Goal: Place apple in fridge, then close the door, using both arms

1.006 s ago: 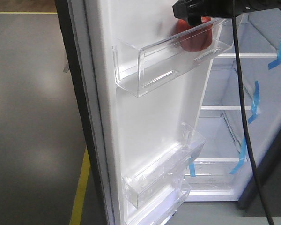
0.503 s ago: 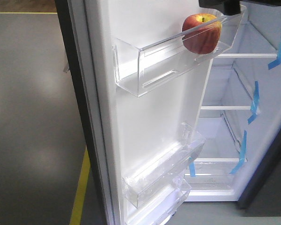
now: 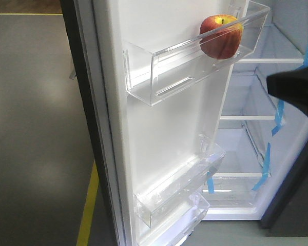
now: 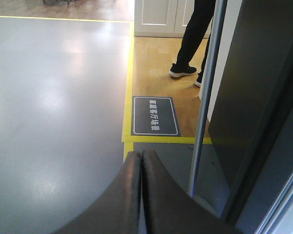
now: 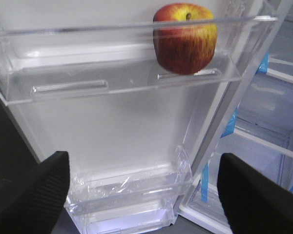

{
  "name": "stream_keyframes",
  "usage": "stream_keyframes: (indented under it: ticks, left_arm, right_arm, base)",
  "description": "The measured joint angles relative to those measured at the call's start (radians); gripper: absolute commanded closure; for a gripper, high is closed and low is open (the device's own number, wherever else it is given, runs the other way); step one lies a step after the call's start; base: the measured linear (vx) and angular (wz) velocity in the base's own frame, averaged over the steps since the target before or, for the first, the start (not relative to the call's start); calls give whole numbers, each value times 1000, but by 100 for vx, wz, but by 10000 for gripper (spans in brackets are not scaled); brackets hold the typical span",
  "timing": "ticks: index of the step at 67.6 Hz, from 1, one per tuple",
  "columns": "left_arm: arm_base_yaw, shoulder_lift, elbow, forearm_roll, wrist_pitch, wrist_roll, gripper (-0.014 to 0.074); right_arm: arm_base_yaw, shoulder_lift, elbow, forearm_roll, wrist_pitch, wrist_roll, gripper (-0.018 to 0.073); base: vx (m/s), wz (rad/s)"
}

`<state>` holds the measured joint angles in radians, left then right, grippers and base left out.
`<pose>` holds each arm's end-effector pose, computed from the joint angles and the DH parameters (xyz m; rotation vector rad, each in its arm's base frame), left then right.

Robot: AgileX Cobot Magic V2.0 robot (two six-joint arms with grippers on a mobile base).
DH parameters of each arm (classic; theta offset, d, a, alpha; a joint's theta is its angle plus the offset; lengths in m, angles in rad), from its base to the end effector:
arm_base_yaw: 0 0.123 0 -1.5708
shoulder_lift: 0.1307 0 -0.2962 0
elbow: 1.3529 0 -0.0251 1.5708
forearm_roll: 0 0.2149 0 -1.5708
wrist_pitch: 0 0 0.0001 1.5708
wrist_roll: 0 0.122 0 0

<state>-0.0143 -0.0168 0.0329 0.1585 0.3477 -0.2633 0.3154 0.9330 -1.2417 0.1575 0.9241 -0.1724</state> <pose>0.0357 0.0061 0.1641 -0.1295 1.8386 -0.0403 0.1375 0.0609 0.4275 -0.4840 2.0438 0.2753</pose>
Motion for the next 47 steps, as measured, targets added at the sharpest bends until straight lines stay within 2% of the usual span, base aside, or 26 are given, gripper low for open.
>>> stream_keyframes:
  ticks: [15, 40, 47]
  left_arm:
    - [0, 0, 0, 1, 0, 0, 603]
    - [0, 0, 0, 4, -2, 0, 603]
    - [0, 0, 0, 27, -12, 0, 603]
  right_arm:
    - [0, -189, 178, -36, 20, 68, -27]
    - [0, -483, 414, -45, 178, 127, -27]
    - [0, -547, 455, -45, 213, 133, -27]
  base:
    - [0, 0]
    - [0, 0]
    - [0, 0]
